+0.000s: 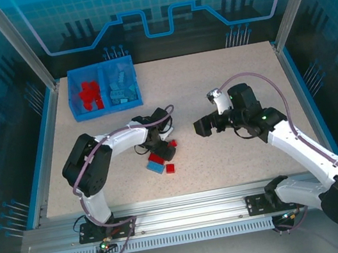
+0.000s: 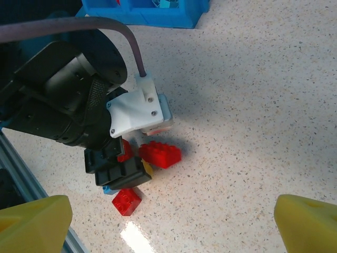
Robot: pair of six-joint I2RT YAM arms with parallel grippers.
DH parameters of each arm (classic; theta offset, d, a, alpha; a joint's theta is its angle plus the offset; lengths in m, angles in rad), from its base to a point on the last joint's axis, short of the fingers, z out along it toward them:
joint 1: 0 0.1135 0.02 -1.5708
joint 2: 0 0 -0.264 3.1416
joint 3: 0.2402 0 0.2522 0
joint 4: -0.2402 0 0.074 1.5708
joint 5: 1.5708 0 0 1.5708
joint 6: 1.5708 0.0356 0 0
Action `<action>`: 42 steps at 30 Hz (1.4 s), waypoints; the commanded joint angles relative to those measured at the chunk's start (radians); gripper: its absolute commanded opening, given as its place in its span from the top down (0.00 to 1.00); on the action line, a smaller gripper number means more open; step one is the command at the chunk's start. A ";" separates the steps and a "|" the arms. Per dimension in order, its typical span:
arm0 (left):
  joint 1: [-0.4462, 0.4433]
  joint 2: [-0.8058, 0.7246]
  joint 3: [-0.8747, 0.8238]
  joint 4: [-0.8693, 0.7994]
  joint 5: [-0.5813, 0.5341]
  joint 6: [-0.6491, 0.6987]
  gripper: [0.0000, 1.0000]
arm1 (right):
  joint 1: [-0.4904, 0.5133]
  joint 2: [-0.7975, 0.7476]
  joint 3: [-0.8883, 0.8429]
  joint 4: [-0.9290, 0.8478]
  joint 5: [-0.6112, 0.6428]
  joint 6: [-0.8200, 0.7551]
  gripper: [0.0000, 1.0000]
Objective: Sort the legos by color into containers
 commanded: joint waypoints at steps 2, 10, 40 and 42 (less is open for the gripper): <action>-0.005 0.011 0.016 0.012 -0.064 0.017 0.09 | 0.014 -0.018 0.016 -0.016 0.008 -0.010 0.00; -0.016 -0.043 -0.010 0.113 0.073 0.023 0.08 | 0.016 -0.020 0.013 -0.014 0.008 -0.007 0.00; -0.085 0.118 0.055 0.254 0.190 0.244 0.69 | 0.019 -0.101 -0.011 -0.076 0.040 -0.007 0.00; -0.083 0.112 0.053 0.258 0.179 0.228 0.68 | 0.019 -0.097 -0.011 -0.070 0.036 -0.005 0.00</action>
